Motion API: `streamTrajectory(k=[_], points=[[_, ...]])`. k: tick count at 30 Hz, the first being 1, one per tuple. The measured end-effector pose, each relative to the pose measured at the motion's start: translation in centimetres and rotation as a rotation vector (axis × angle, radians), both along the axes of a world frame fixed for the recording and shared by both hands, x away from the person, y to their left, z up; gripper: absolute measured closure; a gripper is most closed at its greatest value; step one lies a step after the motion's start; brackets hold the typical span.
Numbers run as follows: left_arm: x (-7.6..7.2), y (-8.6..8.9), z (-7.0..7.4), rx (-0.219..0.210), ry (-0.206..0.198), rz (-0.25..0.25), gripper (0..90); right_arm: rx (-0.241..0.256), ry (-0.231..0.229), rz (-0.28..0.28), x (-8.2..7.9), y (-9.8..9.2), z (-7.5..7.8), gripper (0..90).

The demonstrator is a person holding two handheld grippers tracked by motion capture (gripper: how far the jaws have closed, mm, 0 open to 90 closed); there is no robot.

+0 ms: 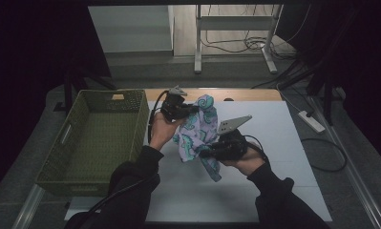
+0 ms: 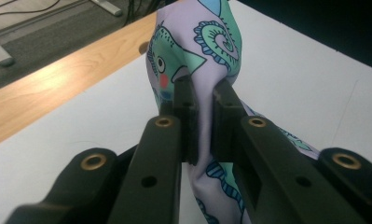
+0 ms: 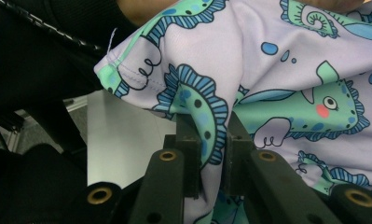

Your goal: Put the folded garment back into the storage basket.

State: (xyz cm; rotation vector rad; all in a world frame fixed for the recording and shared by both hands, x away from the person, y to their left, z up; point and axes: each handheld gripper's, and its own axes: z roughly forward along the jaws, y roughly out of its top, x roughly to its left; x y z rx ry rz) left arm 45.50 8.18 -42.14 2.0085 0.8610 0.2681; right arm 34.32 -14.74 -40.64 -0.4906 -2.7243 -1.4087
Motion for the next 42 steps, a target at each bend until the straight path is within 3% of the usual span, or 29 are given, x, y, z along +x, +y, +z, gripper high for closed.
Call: streamTrajectory(k=[13,23,42], points=[[-0.5,4.9,3.3,0.024,-0.011,0.049,82.9,0.072,0.017,0.053,0.7,4.3,2.2,80.0],[-1.0,8.6,5.0,0.034,-0.018,0.091,82.8,0.091,0.003,0.081,1.0,7.4,3.0,80.0],[-1.6,15.2,7.4,0.018,-0.017,0.145,82.7,0.122,-0.019,0.135,1.3,14.1,4.7,79.9]])
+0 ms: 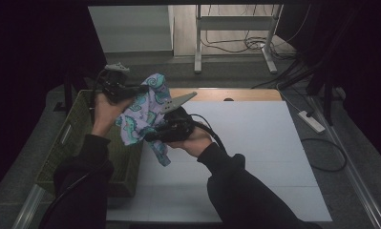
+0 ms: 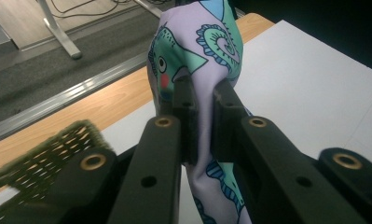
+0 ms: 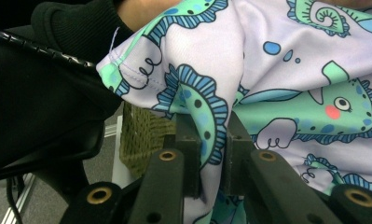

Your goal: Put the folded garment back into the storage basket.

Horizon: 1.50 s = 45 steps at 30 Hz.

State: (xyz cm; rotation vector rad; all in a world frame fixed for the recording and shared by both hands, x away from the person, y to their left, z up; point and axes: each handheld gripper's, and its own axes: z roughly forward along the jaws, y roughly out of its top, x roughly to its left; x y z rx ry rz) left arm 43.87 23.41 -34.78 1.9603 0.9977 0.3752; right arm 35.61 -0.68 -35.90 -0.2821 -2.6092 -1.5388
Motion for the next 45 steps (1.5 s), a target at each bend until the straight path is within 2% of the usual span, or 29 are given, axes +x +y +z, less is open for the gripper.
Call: streamTrajectory(k=[9,16,27,33,45], points=[[-0.9,3.5,0.7,-0.001,-0.006,0.040,82.7,0.005,-0.006,0.032,-0.1,3.5,0.3,79.9],[-1.5,6.4,1.1,-0.028,-0.001,0.054,82.7,0.004,-0.016,0.057,-0.4,6.1,0.6,79.9],[-2.5,9.8,1.1,-0.005,0.013,0.082,82.7,-0.009,-0.038,0.087,-1.0,9.8,0.3,79.8],[-2.7,11.1,0.5,0.012,0.029,0.095,82.6,-0.032,-0.058,0.093,-1.3,11.7,-0.8,79.7],[-1.8,11.8,-2.7,0.046,0.067,0.110,82.5,-0.085,-0.075,0.066,-1.0,13.5,-4.2,79.4]])
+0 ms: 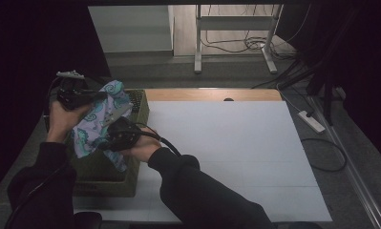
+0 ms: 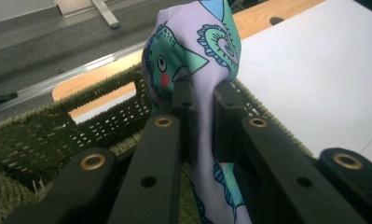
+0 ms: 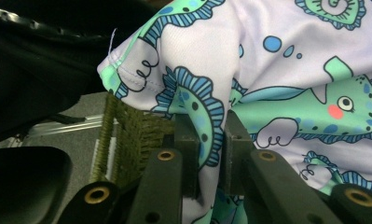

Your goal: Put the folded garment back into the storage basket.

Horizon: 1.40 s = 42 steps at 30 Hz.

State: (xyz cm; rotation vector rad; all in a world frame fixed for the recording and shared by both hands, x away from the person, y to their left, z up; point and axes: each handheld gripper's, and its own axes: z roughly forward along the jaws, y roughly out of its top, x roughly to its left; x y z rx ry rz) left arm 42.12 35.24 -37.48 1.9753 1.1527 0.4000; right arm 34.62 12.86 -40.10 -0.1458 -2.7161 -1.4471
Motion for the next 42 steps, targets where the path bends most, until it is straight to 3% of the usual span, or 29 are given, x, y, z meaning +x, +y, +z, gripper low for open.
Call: streamTrajectory(k=[5,15,22,25,27,30,42], points=[[0.3,0.1,-1.3,-0.002,0.003,0.006,82.4,-0.024,-0.021,-0.020,0.2,0.3,-1.6,79.2],[1.0,0.4,-4.7,-0.022,0.040,0.021,82.1,-0.076,-0.016,-0.051,0.3,1.0,-4.5,78.9],[0.9,1.1,-6.0,-0.037,0.060,0.042,81.3,-0.084,-0.044,-0.050,0.0,1.3,-4.7,77.6],[0.9,1.6,-6.4,0.008,0.067,0.113,73.5,-0.085,-0.038,-0.037,-0.2,1.5,-4.7,70.2],[0.7,2.3,-6.3,0.005,0.061,0.175,67.1,-0.079,-0.028,-0.026,-0.3,1.4,-4.6,64.0],[0.4,3.1,-6.0,0.013,0.057,0.220,62.4,-0.082,-0.026,-0.028,-0.4,1.3,-4.4,57.5],[-0.1,3.0,-6.1,0.033,0.060,0.232,46.9,-0.069,-0.013,-0.083,0.1,-0.4,-3.7,44.9]])
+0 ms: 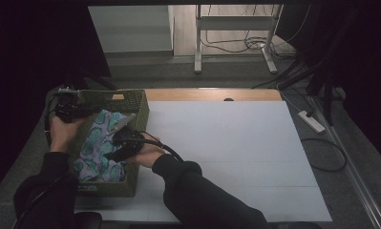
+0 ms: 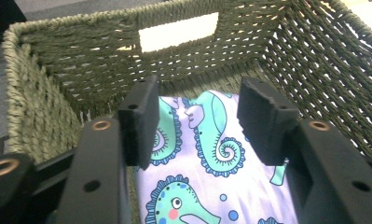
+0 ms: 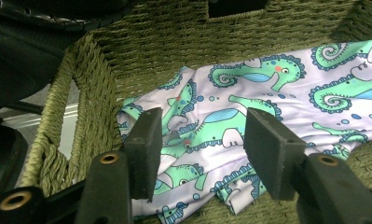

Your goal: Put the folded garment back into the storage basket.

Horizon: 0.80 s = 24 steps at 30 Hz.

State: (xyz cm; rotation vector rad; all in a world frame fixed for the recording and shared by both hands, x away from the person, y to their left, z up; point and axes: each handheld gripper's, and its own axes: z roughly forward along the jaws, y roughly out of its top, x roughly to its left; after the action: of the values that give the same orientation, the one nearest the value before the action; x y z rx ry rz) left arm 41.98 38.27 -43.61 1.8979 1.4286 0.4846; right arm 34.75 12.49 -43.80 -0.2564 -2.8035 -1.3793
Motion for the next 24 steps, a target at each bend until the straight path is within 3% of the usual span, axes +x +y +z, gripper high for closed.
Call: streamTrajectory(k=[6,19,24], points=[[-0.1,-0.5,-0.1,0.003,0.007,-0.004,39.3,0.008,0.008,-0.024,0.0,-0.8,0.4,37.7],[-0.5,-2.1,0.1,-0.043,0.001,-0.032,24.7,-0.001,0.008,-0.060,0.1,-2.9,0.8,27.0],[-0.8,-2.7,0.1,-0.066,0.006,-0.056,18.5,0.000,0.029,-0.071,0.5,-4.0,0.9,22.7]])
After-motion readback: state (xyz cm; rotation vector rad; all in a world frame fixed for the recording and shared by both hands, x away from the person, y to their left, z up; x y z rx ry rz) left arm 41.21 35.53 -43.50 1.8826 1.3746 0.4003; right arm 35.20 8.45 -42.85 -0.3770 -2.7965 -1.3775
